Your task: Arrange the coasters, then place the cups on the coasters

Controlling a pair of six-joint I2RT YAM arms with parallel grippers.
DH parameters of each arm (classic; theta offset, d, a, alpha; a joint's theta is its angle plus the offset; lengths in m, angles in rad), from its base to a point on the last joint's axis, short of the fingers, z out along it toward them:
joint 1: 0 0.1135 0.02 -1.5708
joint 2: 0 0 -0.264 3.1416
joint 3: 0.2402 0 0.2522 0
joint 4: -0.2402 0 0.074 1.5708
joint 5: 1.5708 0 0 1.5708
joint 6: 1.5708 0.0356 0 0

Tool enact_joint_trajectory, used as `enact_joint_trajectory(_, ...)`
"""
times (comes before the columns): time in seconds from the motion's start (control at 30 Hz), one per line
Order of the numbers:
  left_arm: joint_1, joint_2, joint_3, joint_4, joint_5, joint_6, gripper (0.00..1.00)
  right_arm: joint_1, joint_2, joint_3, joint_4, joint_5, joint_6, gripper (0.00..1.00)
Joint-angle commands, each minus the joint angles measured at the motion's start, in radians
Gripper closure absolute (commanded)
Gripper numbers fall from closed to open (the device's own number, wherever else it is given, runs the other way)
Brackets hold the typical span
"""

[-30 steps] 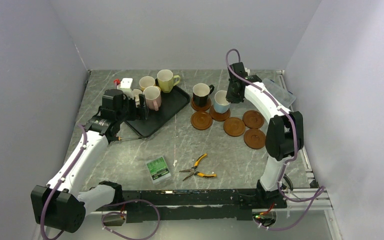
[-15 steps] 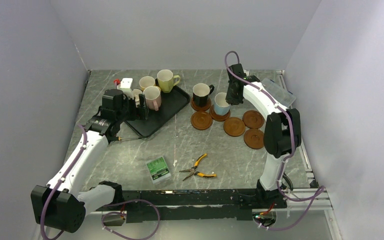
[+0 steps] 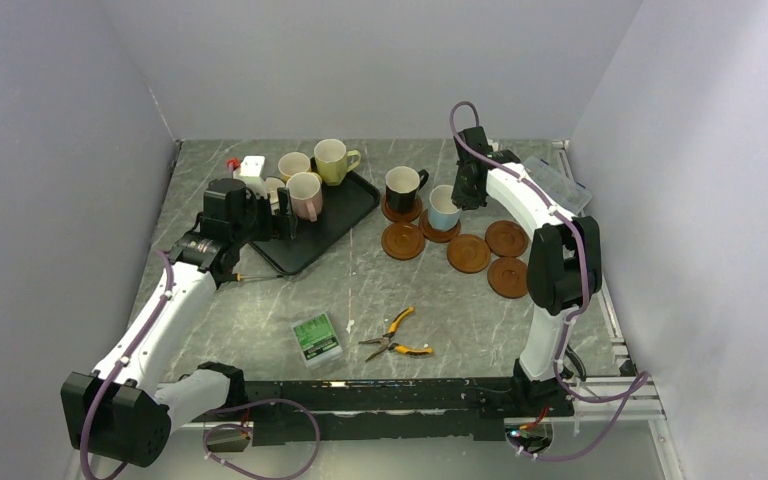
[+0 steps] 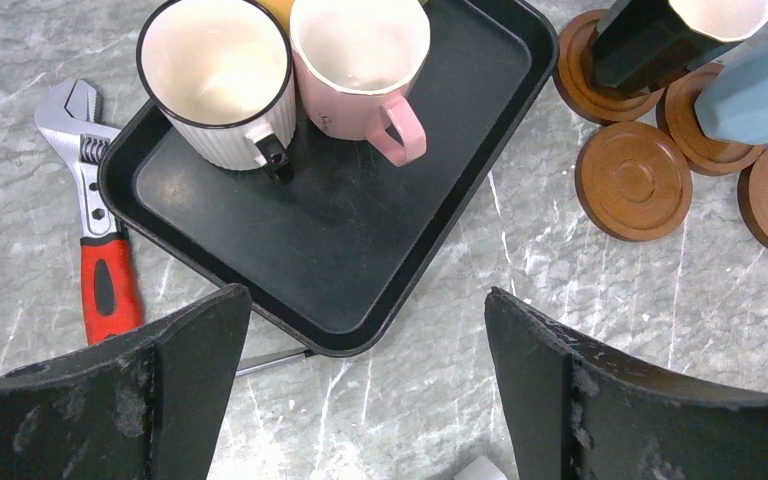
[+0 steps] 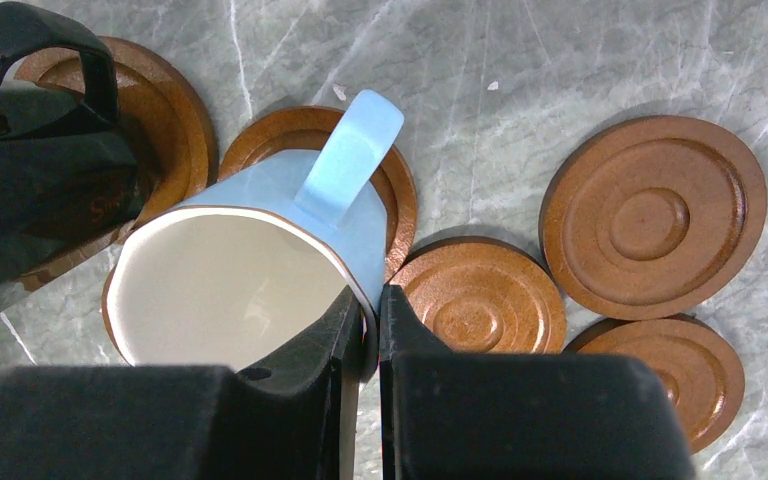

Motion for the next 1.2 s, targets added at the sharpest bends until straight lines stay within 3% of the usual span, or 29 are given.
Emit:
enact_joint_trajectory(0.0, 0.003, -0.021, -0.002, 0.035, 0.003, 0.004, 0.07, -0.005, -0.014, 0.070, 0.009, -0.014, 0.011, 1.00)
enact_joint_trajectory(0.97, 0.003, -0.019, -0.002, 0.033, 0.008, 0.004, 0.07, -0.005, 0.013, 0.085, 0.003, -0.016, -0.004, 1.00)
enact_joint_trajectory(1.17, 0.004, -0.021, -0.002, 0.032, 0.008, 0.002, 0.07, -0.004, 0.008, 0.082, -0.001, -0.011, -0.010, 0.77)
